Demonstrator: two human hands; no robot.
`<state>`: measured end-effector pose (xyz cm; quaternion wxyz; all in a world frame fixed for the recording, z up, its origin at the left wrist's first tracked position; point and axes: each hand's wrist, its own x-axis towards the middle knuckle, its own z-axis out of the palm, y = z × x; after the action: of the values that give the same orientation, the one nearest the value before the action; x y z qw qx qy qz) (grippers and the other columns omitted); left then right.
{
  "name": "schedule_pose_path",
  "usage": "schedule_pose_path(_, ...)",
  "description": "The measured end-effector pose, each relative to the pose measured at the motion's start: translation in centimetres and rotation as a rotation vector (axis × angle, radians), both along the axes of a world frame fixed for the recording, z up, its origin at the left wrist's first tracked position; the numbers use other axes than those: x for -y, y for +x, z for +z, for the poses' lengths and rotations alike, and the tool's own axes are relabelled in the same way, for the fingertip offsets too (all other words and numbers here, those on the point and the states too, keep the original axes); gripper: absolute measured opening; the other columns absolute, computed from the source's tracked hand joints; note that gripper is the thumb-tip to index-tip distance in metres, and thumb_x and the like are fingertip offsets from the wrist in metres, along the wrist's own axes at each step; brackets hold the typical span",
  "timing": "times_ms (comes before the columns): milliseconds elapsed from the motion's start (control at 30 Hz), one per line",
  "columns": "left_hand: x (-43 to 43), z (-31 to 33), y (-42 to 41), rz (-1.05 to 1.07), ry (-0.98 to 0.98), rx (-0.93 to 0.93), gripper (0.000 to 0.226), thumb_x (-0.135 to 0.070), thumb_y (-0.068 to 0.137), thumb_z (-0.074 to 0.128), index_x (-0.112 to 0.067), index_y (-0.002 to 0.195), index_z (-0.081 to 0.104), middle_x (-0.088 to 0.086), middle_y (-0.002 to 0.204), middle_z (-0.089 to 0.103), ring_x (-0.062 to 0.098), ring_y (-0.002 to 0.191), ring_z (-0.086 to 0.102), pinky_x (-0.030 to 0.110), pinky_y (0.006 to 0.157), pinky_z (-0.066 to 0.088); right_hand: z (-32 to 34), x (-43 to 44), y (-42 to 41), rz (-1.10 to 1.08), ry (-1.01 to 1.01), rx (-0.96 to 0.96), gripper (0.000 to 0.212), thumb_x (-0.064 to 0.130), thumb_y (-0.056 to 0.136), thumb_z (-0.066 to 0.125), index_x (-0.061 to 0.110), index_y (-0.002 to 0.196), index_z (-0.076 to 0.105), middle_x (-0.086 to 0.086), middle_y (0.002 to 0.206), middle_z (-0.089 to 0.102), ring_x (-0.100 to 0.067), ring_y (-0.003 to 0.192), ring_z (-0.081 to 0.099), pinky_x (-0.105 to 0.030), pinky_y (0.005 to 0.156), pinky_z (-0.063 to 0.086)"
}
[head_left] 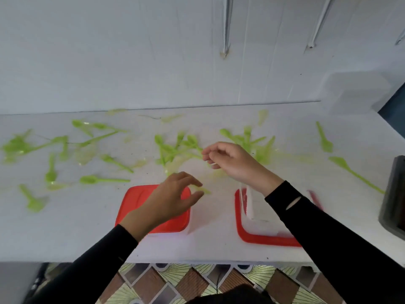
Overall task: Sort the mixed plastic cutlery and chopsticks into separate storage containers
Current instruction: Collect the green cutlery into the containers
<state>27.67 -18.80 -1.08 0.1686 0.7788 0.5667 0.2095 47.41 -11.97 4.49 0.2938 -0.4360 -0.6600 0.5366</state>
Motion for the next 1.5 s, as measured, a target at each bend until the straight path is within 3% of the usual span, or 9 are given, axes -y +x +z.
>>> schedule_pose_path(100, 3.5, -1.5, -2.2, -0.036, -0.236, -0.354, 0.113, -0.097, 0.064, 0.016, -0.031, 0.156, 0.018, -0.004, 0.164, 0.007, 0.021, 0.151, 0.005, 0.046, 0.122, 0.01, -2.9, 1.9, -3.9, 0.043, -0.014, 0.052, 0.023, 0.01, 0.1, 0.046, 0.024, 0.111, 0.061, 0.008, 0.114, 0.063, -0.008, 0.112, 0.059, -0.024, 0.097, 0.049)
schedule_pose_path(167, 4.7, -2.5, -2.6, -0.059, -0.278, -0.44, 0.112, -0.092, 0.067, 0.018, -0.03, 0.156, -0.012, -0.005, 0.16, -0.025, 0.021, 0.147, -0.025, 0.047, 0.121, -0.009, -4.8, 3.0, -5.3, -0.011, -0.042, 0.109, 0.026, 0.012, 0.1, 0.046, 0.021, 0.122, 0.058, 0.007, 0.123, 0.056, -0.007, 0.116, 0.053, -0.011, 0.088, 0.043)
schedule_pose_path(367, 5.6, -5.5, -2.3, -0.02, 0.08, -0.488, 0.083, -0.065, 0.098, 0.014, -0.004, 0.145, 0.044, 0.014, 0.151, 0.042, 0.037, 0.139, 0.04, 0.058, 0.105, 0.041, -8.2, 5.7, -6.4, -0.221, -0.375, -0.013, 0.025, 0.025, 0.104, 0.041, 0.022, 0.119, 0.061, 0.003, 0.114, 0.065, -0.012, 0.098, 0.062, -0.036, 0.087, 0.055)
schedule_pose_path(567, 5.5, -5.8, -2.1, 0.0, 0.21, -0.449, 0.072, -0.057, 0.102, 0.02, -0.005, 0.141, 0.05, 0.013, 0.145, 0.051, 0.035, 0.132, 0.049, 0.052, 0.103, 0.045, -8.3, 6.5, -6.3, -0.223, -0.436, -0.071, 0.024, 0.021, 0.102, 0.043, 0.028, 0.109, 0.065, 0.008, 0.104, 0.072, -0.006, 0.095, 0.068, -0.029, 0.072, 0.056)
schedule_pose_path(800, 4.1, -1.3, -3.5, -0.002, 0.27, -0.117, 0.066, -0.057, 0.102, 0.019, -0.016, 0.138, 0.056, 0.0, 0.134, 0.062, 0.024, 0.115, 0.064, 0.043, 0.082, 0.059, -8.4, 6.7, -6.5, -0.223, -0.409, -0.034, 0.034, 0.024, 0.096, 0.062, 0.016, 0.129, 0.057, -0.001, 0.103, 0.063, -0.011, 0.088, 0.063, -0.03, 0.066, 0.059)
schedule_pose_path(900, 3.9, 2.6, -4.5, 0.093, 0.31, 0.195, 0.044, -0.043, 0.103, 0.033, -0.026, 0.136, 0.056, -0.017, 0.133, 0.06, -0.001, 0.117, 0.06, 0.024, 0.092, 0.051, -8.4, 6.1, -6.2, -0.256, -0.221, 0.195, 0.036, 0.015, 0.088, 0.064, 0.014, 0.124, 0.061, -0.002, 0.111, 0.062, -0.016, 0.103, 0.062, -0.025, 0.069, 0.054)
schedule_pose_path(1067, 2.3, 6.9, -9.2, 0.788, 0.431, 0.903, 0.036, -0.036, 0.107, 0.03, -0.021, 0.121, 0.06, -0.017, 0.111, 0.063, -0.015, 0.1, 0.057, 0.007, 0.088, 0.042, -6.2, 4.5, -4.3, -0.357, 0.058, 0.336, 0.038, 0.01, 0.088, 0.06, 0.012, 0.126, 0.056, -0.004, 0.117, 0.063, -0.019, 0.113, 0.059, -0.02, 0.079, 0.041)
schedule_pose_path(1233, 2.5, 2.5, -12.9, 1.116, 0.034, 1.247, 0.04, -0.03, 0.106, 0.03, -0.014, 0.134, 0.053, 0.005, 0.133, 0.058, 0.017, 0.114, 0.058, 0.035, 0.098, 0.05, -3.5, 2.9, -3.1, -0.456, 0.228, 0.291, 0.059, 0.003, 0.089, 0.042, 0.022, 0.145, 0.037, -0.007, 0.107, 0.054, -0.021, 0.081, 0.05, -0.029, 0.074, 0.045)
schedule_pose_path(1500, 8.5, -2.4, -6.3, 0.807, -0.639, 1.223, 0.031, 0.0, 0.105, 0.029, -0.007, 0.124, 0.052, 0.016, 0.11, 0.063, 0.031, 0.101, 0.063, 0.044, 0.084, 0.057, -4.4, 3.3, -3.6, -0.148, -0.113, 0.531, 0.058, 0.002, 0.088, 0.038, 0.028, 0.139, 0.046, -0.006, 0.122, 0.055, -0.019, 0.065, 0.059, -0.019, 0.043, 0.044)
